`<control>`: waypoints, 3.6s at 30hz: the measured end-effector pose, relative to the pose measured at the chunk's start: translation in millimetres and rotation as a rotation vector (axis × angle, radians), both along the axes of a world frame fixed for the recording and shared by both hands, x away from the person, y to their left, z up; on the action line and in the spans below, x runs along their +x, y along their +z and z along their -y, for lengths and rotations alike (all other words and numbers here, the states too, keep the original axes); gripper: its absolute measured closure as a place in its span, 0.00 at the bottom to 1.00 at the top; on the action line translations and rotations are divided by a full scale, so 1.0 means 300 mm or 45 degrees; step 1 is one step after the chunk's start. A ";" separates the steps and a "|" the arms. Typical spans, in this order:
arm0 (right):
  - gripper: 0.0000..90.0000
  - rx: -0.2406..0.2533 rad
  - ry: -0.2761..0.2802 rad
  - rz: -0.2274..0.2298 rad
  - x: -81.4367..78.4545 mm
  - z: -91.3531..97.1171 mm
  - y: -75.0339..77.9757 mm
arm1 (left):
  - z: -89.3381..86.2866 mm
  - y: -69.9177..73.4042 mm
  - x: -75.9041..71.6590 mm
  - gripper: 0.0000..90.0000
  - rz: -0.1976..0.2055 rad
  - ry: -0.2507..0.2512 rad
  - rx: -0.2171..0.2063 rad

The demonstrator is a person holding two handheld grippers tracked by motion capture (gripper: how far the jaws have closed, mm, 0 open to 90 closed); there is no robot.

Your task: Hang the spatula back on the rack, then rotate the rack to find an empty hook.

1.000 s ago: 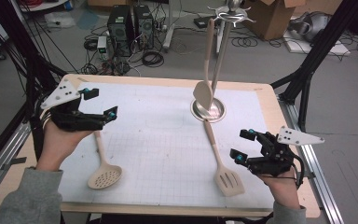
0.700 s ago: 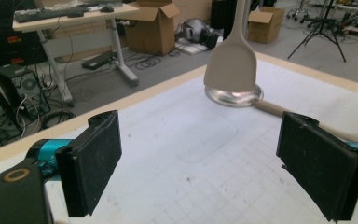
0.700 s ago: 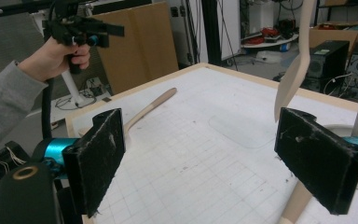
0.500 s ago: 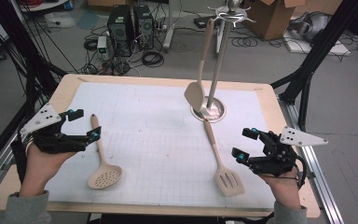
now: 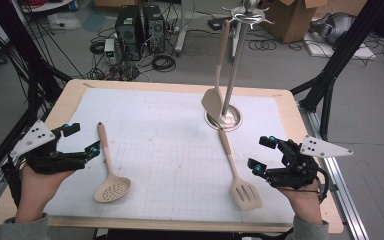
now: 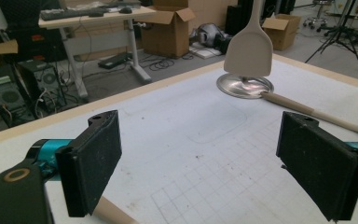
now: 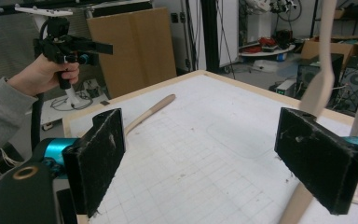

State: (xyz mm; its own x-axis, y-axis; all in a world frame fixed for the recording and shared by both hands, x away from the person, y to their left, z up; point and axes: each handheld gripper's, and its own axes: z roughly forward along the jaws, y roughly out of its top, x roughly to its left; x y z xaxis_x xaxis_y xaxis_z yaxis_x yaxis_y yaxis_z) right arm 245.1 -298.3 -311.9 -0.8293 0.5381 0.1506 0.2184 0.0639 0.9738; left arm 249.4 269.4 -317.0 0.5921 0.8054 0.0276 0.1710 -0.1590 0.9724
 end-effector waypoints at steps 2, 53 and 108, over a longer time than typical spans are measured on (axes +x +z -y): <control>0.17 -0.003 0.008 -0.004 0.001 -0.006 -0.001 | -0.003 0.003 -0.016 0.16 0.011 -0.003 0.011; 0.51 -0.046 -0.148 0.027 0.284 0.080 0.340 | 0.009 -0.054 0.006 0.16 -0.033 -0.014 0.004; 1.00 -0.209 -0.263 0.138 0.710 0.159 0.591 | 0.047 -0.047 0.061 0.16 -0.078 -0.095 0.004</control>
